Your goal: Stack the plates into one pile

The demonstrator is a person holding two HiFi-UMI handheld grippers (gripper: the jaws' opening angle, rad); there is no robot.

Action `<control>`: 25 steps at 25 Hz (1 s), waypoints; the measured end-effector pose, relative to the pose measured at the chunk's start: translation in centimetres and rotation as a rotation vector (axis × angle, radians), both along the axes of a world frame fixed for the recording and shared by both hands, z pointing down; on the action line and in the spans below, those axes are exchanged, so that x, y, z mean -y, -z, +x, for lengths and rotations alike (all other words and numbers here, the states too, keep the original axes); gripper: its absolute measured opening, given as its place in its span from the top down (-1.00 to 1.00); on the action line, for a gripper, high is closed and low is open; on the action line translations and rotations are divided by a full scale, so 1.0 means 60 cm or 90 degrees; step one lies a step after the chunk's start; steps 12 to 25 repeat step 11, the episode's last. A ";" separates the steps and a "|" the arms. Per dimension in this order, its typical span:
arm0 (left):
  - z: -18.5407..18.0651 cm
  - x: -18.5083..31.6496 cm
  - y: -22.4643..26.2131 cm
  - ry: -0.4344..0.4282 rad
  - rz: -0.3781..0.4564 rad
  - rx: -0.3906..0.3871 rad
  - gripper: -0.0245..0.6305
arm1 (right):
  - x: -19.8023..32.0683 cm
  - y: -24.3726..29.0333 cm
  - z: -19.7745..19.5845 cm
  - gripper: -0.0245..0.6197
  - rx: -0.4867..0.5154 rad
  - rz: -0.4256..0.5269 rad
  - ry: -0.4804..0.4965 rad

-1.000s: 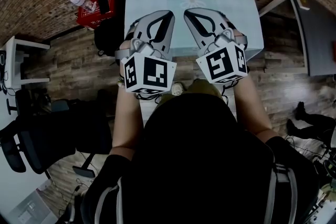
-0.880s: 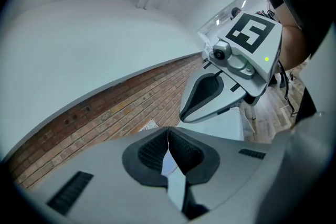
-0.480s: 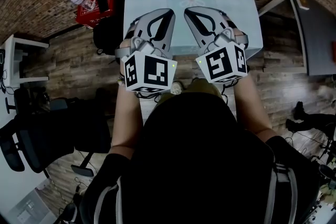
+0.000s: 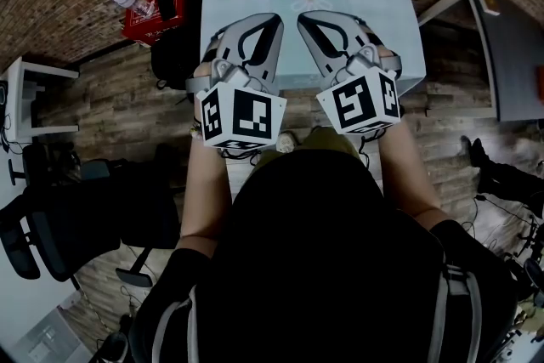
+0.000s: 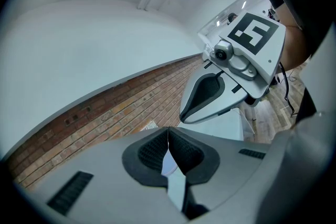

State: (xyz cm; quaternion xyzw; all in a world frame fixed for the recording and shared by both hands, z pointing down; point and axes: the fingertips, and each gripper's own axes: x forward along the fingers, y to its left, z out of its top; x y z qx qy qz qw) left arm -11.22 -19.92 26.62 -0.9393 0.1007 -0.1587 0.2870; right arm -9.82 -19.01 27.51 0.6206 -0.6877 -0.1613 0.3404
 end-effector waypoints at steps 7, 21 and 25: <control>-0.006 0.001 -0.001 -0.001 0.001 -0.003 0.85 | 0.001 -0.002 -0.007 0.81 -0.004 0.000 0.000; -0.004 -0.002 -0.001 -0.001 0.002 -0.006 0.85 | -0.002 -0.001 -0.007 0.82 -0.007 0.001 0.002; -0.004 -0.002 -0.001 -0.001 0.002 -0.006 0.85 | -0.002 -0.001 -0.007 0.82 -0.007 0.001 0.002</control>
